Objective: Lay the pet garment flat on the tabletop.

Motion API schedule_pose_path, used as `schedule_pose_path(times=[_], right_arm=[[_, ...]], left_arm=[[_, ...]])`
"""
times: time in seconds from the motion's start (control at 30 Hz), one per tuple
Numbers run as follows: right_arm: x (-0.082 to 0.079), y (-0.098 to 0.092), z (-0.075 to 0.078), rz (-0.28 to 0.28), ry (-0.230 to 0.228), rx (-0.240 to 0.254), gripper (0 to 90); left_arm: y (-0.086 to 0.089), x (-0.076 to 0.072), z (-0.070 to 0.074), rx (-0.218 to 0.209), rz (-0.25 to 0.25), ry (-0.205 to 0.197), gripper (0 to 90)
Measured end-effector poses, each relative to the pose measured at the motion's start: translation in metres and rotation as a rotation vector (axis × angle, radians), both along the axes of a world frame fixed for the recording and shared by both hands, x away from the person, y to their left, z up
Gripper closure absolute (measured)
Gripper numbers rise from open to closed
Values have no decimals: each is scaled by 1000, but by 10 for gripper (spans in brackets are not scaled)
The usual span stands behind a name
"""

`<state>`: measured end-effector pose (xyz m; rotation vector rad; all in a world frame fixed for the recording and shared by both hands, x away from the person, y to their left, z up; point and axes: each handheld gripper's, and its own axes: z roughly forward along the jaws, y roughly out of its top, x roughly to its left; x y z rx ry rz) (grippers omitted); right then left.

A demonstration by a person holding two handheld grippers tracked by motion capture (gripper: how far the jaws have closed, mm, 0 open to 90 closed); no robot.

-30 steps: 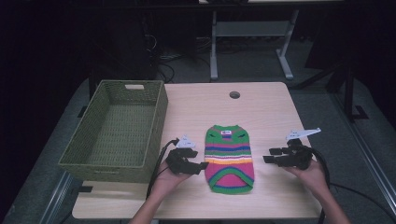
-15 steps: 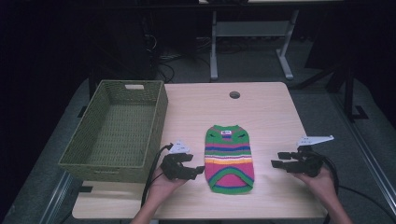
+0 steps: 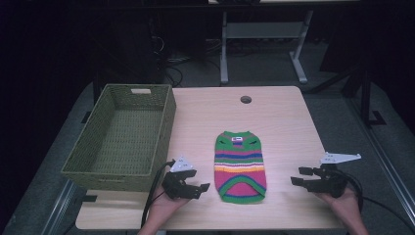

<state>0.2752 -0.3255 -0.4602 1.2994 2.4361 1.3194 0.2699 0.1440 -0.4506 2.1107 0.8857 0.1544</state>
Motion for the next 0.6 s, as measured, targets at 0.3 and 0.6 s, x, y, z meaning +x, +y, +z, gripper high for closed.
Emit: schedule_pose_path(times=[0.3,0.6], right_arm=[[-20,-8,-5,-38,-29,5,305],[-46,-21,-6,-106,-98,94,269]], left_arm=[[8,-16,-2,-8,20,-32,271],[10,-25,-5,2,8,-51,270]])
